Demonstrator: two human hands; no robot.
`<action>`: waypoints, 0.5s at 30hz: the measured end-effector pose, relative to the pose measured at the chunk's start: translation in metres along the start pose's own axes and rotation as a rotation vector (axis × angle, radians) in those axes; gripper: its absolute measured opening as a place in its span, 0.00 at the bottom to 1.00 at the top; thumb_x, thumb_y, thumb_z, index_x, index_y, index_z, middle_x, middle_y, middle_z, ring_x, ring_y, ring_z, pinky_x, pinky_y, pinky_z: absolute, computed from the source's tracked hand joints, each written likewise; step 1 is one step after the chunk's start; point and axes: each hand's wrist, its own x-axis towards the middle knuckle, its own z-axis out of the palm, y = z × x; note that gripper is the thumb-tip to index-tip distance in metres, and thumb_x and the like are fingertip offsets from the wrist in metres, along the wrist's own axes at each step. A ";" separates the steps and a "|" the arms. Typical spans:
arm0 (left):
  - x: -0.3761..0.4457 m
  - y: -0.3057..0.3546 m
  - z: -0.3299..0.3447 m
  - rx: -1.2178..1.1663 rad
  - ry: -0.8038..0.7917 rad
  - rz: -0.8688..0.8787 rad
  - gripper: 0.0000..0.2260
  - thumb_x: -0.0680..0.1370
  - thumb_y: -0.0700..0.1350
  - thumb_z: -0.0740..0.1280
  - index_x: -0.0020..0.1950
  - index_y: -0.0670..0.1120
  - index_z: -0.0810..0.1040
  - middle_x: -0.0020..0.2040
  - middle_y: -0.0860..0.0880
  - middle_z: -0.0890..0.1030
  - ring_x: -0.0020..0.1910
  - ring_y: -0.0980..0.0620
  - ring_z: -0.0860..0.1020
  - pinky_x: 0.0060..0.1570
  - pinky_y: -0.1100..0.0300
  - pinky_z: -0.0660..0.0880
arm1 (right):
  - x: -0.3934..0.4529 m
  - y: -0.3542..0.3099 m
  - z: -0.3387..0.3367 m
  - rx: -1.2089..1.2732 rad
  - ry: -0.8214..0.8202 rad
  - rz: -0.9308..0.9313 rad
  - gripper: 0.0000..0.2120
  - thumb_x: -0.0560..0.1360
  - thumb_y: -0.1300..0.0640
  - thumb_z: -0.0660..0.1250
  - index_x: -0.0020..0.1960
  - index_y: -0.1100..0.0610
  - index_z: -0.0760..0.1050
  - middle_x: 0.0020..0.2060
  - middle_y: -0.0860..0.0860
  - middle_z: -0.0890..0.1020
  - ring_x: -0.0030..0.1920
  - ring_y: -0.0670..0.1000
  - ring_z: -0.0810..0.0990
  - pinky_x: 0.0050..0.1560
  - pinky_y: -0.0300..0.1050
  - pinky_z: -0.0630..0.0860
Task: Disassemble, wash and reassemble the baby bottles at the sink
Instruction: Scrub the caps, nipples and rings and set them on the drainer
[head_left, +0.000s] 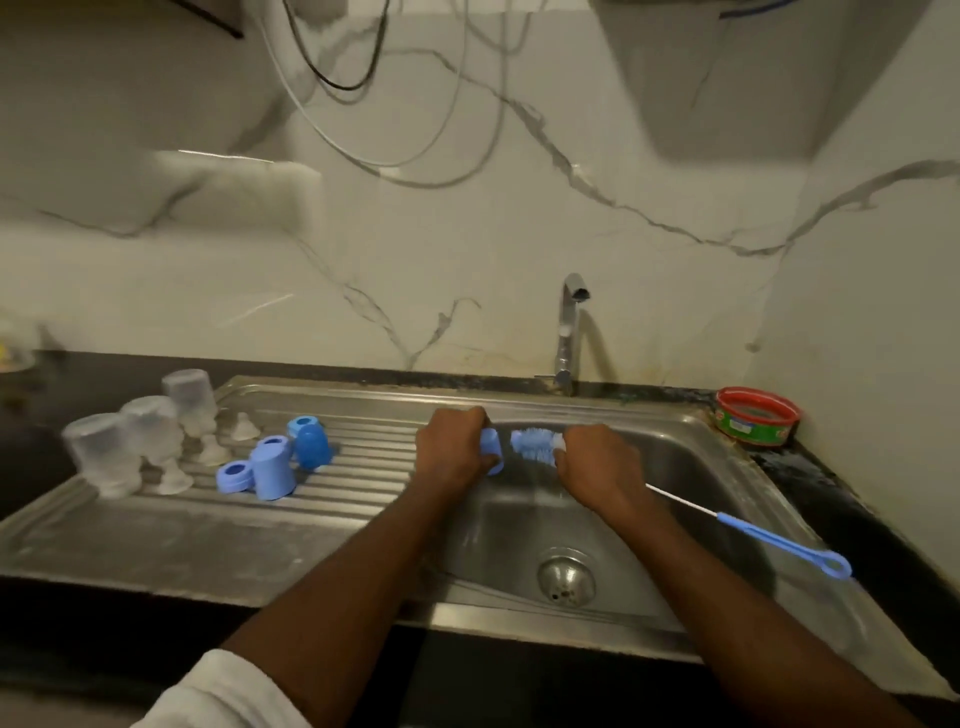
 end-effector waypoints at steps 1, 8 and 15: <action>0.000 -0.010 -0.013 0.008 0.009 0.003 0.23 0.70 0.60 0.77 0.60 0.54 0.77 0.57 0.51 0.80 0.58 0.50 0.76 0.55 0.53 0.76 | -0.002 -0.013 -0.006 0.036 0.016 -0.021 0.11 0.79 0.47 0.65 0.58 0.50 0.79 0.52 0.47 0.84 0.51 0.52 0.83 0.51 0.47 0.79; 0.018 -0.087 -0.104 0.282 0.068 -0.147 0.23 0.71 0.59 0.75 0.61 0.51 0.77 0.55 0.47 0.82 0.62 0.45 0.74 0.53 0.52 0.73 | -0.007 -0.128 -0.028 0.184 -0.023 -0.126 0.19 0.82 0.44 0.62 0.64 0.55 0.79 0.61 0.53 0.82 0.62 0.58 0.80 0.61 0.51 0.76; 0.030 -0.140 -0.110 0.363 -0.019 -0.276 0.20 0.72 0.54 0.74 0.62 0.52 0.77 0.61 0.47 0.79 0.65 0.43 0.73 0.60 0.49 0.70 | -0.001 -0.169 -0.017 0.196 -0.042 -0.203 0.16 0.79 0.44 0.64 0.61 0.50 0.81 0.57 0.50 0.84 0.57 0.53 0.82 0.57 0.47 0.78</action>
